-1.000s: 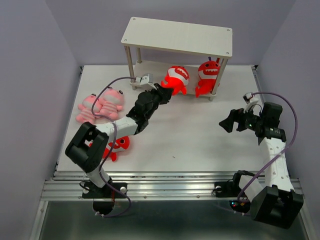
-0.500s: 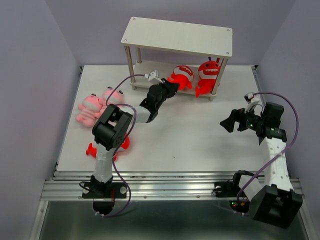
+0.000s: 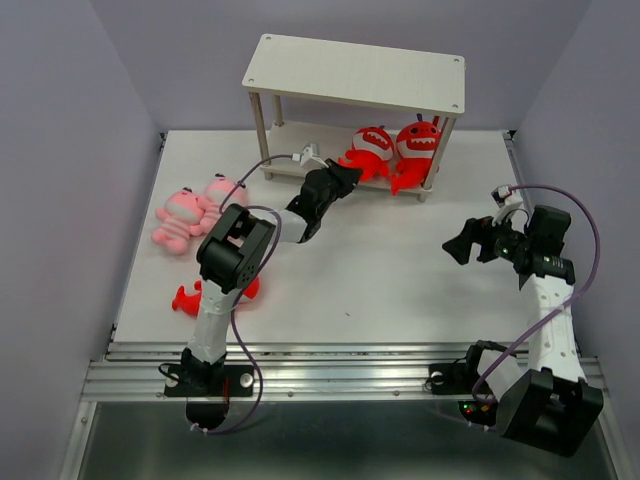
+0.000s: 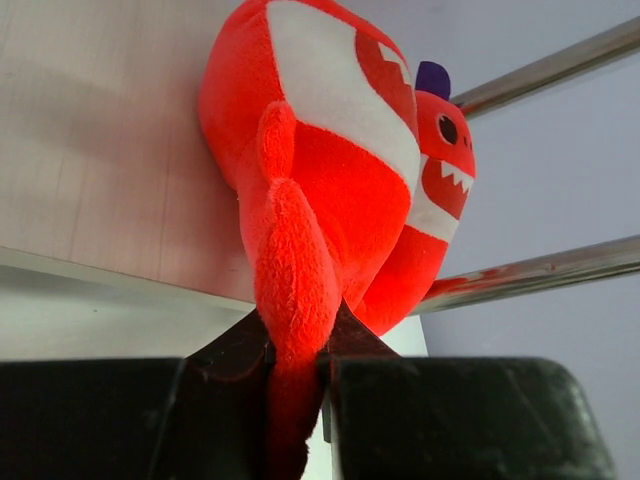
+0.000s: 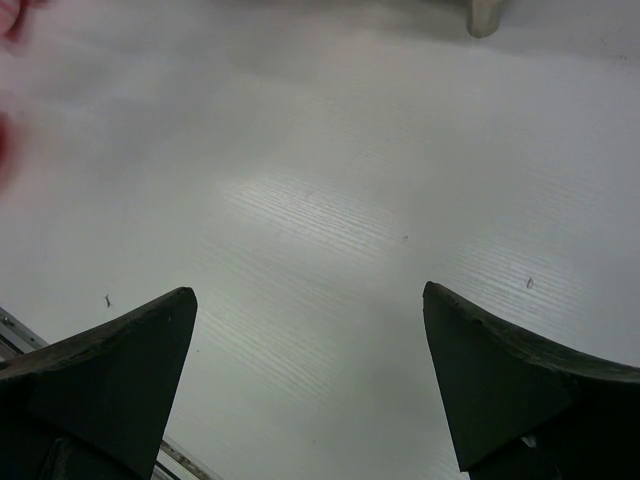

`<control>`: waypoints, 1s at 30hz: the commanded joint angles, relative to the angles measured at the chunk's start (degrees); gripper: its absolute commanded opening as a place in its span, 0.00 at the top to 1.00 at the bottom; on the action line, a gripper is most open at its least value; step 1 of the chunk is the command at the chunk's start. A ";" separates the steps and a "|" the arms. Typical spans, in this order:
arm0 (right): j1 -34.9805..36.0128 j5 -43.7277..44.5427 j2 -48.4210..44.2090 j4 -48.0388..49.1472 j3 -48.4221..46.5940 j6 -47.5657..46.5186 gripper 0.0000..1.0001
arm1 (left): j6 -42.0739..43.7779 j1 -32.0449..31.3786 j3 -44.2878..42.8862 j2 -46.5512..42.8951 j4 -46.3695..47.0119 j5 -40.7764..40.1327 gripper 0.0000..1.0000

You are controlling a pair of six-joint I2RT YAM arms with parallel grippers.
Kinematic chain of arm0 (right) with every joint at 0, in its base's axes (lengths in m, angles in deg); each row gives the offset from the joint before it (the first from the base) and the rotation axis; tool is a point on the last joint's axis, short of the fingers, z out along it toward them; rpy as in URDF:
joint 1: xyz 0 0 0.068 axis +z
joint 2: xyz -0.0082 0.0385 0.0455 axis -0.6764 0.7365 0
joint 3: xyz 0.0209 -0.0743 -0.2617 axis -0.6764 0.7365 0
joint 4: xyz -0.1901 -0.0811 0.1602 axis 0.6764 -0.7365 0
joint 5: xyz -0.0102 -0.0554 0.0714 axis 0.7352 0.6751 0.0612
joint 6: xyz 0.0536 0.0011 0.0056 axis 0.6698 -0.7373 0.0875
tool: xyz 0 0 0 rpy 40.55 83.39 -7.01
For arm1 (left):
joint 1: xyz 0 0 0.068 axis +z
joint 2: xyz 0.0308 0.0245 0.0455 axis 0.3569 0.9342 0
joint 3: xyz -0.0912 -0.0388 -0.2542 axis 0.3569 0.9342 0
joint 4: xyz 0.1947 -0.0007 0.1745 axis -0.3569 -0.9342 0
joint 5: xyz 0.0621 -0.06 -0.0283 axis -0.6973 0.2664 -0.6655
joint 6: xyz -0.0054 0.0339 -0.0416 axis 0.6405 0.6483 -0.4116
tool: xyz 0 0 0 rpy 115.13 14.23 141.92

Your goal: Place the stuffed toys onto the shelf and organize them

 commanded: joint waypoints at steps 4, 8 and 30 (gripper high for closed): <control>-1.41 -1.42 -0.01 2.23 -0.24 -0.37 0.00 | -4.65 -0.81 -2.05 -0.26 -0.54 -5.93 0.95; -1.41 -1.60 -0.01 2.14 -0.24 -0.37 0.00 | -6.84 -1.69 -2.40 -0.17 -1.33 -9.80 0.95; -2.99 -2.12 0.17 2.14 -0.24 -0.37 0.00 | -11.95 -3.53 -6.19 3.17 -5.47 -14.38 0.82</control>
